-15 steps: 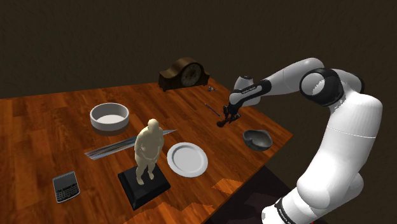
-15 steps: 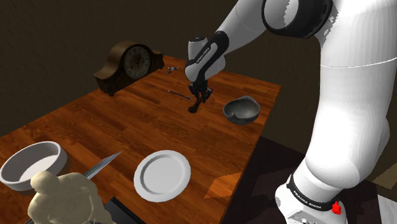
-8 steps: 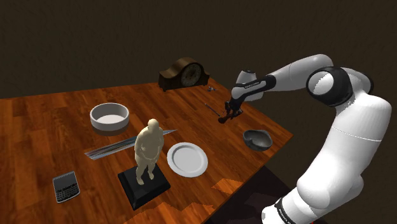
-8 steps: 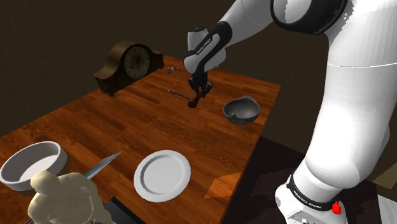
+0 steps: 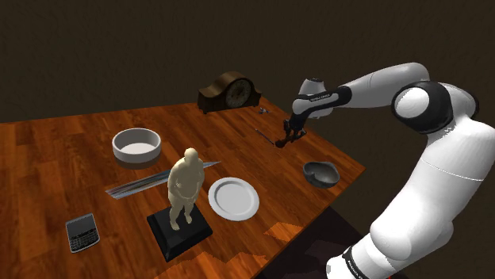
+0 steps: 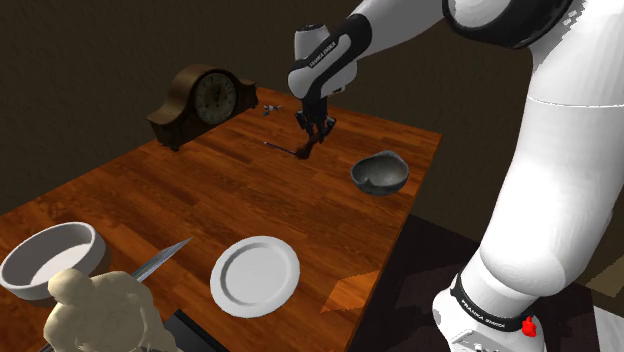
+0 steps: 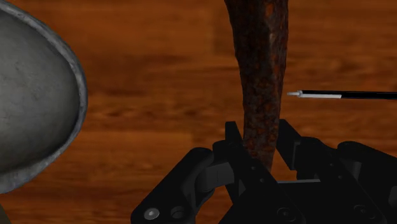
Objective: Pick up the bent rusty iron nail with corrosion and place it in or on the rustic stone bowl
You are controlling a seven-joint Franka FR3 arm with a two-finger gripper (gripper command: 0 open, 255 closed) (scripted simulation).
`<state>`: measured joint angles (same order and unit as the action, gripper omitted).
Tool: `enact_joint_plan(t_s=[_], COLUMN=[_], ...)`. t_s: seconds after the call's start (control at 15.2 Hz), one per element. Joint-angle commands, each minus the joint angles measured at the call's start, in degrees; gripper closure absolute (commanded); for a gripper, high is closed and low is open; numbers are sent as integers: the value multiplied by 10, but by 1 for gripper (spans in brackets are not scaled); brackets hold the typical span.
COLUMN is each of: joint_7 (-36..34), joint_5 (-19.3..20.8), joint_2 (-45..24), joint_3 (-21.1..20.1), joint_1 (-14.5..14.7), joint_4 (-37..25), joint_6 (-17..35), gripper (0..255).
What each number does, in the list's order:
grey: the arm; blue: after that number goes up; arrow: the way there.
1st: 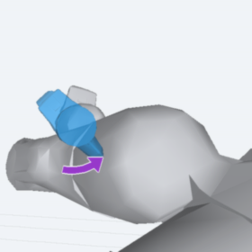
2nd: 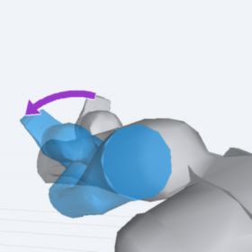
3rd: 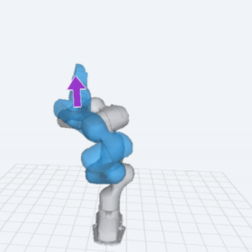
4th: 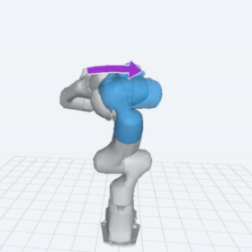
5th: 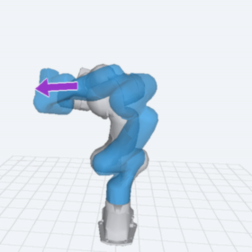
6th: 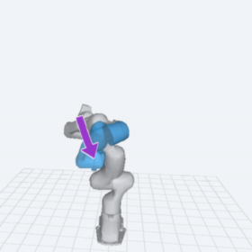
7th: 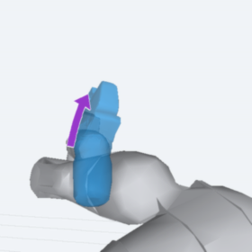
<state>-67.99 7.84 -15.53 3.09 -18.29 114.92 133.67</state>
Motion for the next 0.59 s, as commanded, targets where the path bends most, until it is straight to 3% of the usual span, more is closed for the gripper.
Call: enact_joint_plan(t_s=[0.0, 0.53], joint_7=[2, 9], joint_5=[-1, -5], joint_2=[8, 38], joint_3=[0, -1], joint_1=[0, 1], joint_4=[-5, -29], joint_6=[-13, -67], gripper=[255, 255])
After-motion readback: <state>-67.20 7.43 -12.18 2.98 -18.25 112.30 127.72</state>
